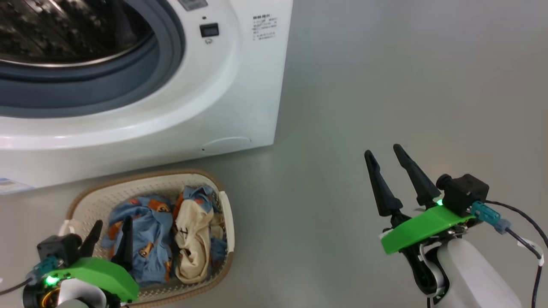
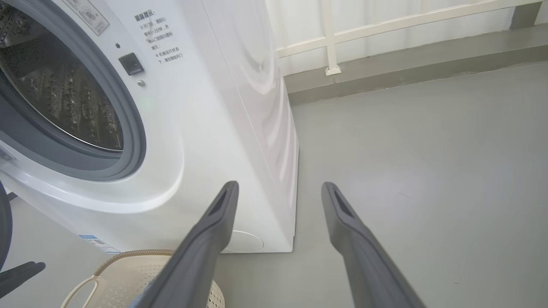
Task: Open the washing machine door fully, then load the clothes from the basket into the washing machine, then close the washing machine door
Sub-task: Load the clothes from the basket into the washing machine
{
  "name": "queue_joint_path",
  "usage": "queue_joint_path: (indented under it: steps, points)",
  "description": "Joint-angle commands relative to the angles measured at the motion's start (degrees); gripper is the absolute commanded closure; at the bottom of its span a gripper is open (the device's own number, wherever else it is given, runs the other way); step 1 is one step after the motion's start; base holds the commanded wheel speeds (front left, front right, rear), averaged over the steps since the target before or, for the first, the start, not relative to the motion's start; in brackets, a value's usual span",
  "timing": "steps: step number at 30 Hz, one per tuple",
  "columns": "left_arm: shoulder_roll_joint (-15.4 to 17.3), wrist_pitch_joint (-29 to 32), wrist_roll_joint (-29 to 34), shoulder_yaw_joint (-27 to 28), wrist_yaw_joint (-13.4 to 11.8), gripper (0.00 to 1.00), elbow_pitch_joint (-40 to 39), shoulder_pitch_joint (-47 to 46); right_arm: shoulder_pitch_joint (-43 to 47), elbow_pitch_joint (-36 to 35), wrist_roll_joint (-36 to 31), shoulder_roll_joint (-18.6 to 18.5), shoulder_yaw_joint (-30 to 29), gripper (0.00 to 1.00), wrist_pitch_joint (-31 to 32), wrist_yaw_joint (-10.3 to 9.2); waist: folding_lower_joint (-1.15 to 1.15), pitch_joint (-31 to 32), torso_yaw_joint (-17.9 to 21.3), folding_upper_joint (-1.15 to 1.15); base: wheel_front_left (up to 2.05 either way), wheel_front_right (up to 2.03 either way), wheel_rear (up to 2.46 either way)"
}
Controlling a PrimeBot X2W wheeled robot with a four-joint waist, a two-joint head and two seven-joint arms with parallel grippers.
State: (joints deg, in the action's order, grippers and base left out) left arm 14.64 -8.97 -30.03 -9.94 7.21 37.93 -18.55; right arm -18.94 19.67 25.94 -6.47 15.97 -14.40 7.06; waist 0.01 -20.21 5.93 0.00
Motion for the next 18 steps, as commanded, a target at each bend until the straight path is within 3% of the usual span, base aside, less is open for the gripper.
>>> queue_joint_path:
  steps: [1,18]
  points:
    - [2.0,0.0,-0.5,1.3,0.2,0.00,0.1,-1.7,-0.9,-1.5,-0.8,0.3,0.9,0.00,-0.6,0.43,-0.01,-3.1,1.3,0.00,0.00,0.00,0.00]
    - [5.8,3.3,-7.9,-11.3,0.3,0.00,15.9,-14.3,-7.1,-2.3,-3.0,2.6,1.8,0.00,-0.6,0.43,-0.01,-15.6,3.3,0.00,0.00,0.00,0.00]
